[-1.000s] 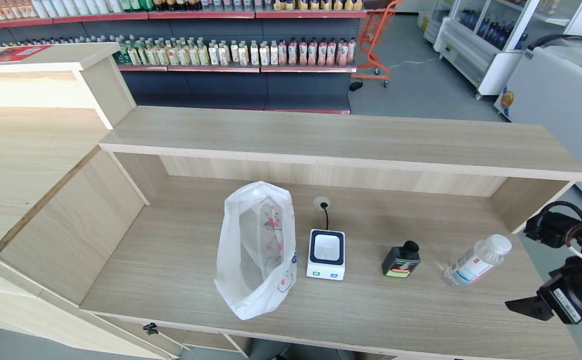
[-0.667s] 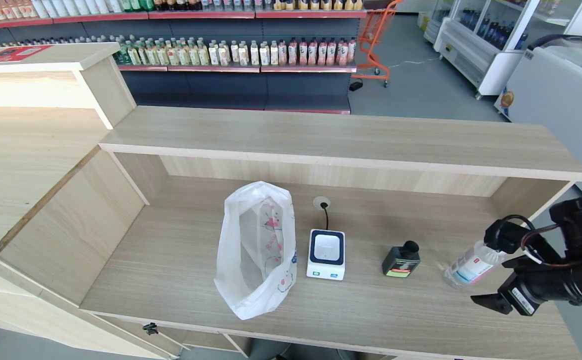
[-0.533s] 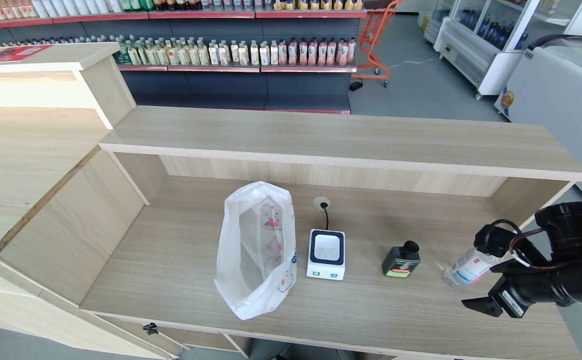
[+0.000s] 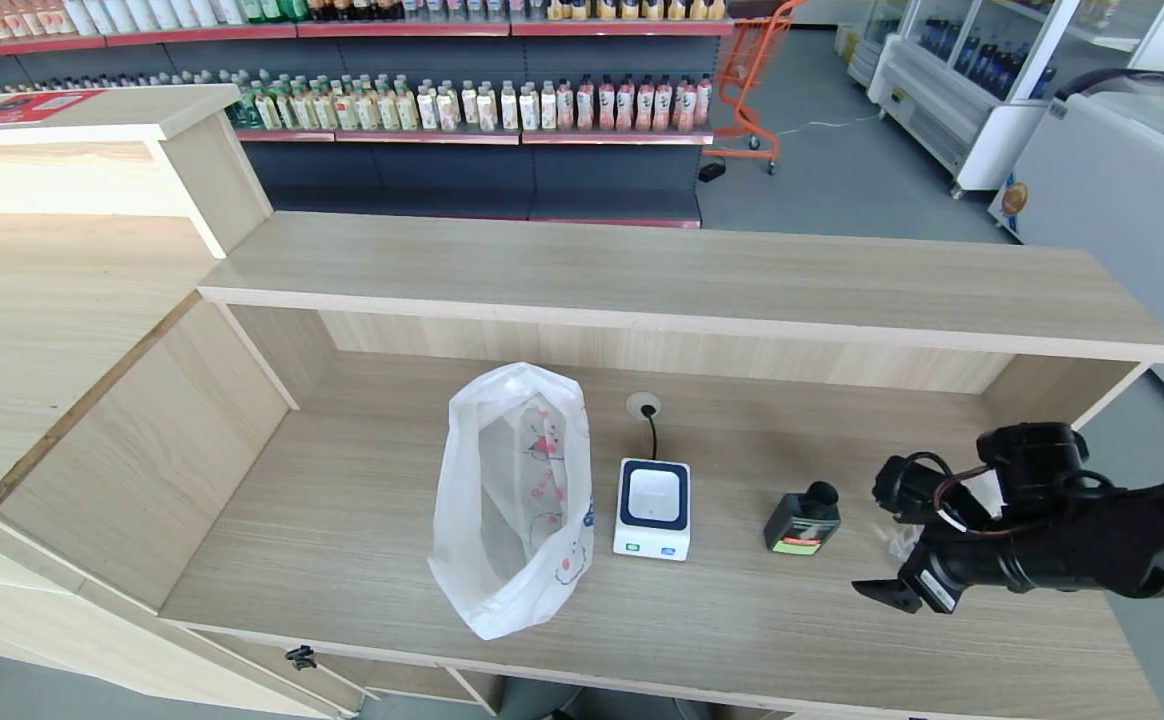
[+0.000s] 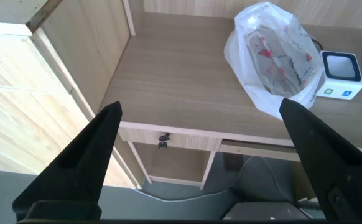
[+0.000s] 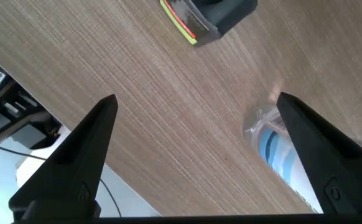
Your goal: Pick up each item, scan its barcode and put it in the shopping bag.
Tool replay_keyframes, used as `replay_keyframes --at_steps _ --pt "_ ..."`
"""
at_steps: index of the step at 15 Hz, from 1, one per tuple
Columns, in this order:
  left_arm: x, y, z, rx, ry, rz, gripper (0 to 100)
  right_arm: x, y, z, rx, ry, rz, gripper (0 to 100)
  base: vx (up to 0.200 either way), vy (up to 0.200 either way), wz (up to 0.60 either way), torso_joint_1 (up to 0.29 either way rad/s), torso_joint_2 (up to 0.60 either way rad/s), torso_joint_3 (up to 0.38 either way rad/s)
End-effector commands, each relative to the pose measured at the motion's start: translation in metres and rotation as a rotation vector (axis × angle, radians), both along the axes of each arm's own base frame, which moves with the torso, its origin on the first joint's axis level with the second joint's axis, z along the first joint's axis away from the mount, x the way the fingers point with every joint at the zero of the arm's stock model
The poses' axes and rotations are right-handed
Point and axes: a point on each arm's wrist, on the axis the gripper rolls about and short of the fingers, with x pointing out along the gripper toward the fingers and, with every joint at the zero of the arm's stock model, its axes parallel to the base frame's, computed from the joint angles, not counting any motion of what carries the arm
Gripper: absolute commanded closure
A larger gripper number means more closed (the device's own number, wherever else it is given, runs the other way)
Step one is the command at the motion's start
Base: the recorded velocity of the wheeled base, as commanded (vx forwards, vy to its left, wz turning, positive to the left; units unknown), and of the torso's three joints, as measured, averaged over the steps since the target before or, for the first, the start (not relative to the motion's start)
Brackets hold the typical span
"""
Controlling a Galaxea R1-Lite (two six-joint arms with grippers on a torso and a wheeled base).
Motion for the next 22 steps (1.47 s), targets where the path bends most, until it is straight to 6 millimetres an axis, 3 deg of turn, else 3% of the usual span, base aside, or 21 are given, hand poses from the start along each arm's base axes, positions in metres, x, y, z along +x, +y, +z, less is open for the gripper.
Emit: replay_keyframes --at_steps 1,3,4,7,11,12,15,19,22 --pt "0.0 0.0 0.0 0.0 0.0 -0.002 0 0.017 0.013 -0.02 0.007 0.008 0.047 0 0.0 0.0 0.0 0.0 0.0 0.0" --pt "0.0 0.0 0.0 0.0 0.0 0.0 0 0.024 0.019 -0.021 0.006 -0.005 0.062 0 0.0 0.0 0.0 0.0 0.0 0.0" --pt "0.0 0.0 0.0 0.0 0.0 0.0 0 0.04 0.03 -0.027 0.001 -0.025 0.091 0 0.0 0.0 0.0 0.0 0.0 0.0" --pt "0.0 0.0 0.0 0.0 0.0 0.0 0 0.063 0.046 -0.032 0.006 -0.061 0.126 0 0.0 0.0 0.0 0.0 0.0 0.0" --pt "0.0 0.0 0.0 0.0 0.0 0.0 0 0.079 0.063 -0.041 0.008 -0.081 0.164 0 0.0 0.0 0.0 0.0 0.0 0.0" --pt "0.0 0.0 0.0 0.0 0.0 0.0 0 0.082 0.066 -0.042 0.01 -0.085 0.168 100 0.0 0.0 0.0 0.0 0.0 0.0" --pt "0.0 0.0 0.0 0.0 0.0 0.0 0 0.081 0.077 -0.038 0.022 -0.095 0.186 100 0.0 0.0 0.0 0.0 0.0 0.0" --pt "0.0 0.0 0.0 0.0 0.0 0.0 0 0.059 0.074 -0.003 0.142 -0.137 0.09 100 0.0 0.0 0.0 0.0 0.0 0.0" --pt "0.0 0.0 0.0 0.0 0.0 0.0 0 -0.008 0.047 0.071 0.356 -0.263 -0.08 100 0.0 0.0 0.0 0.0 0.0 0.0"
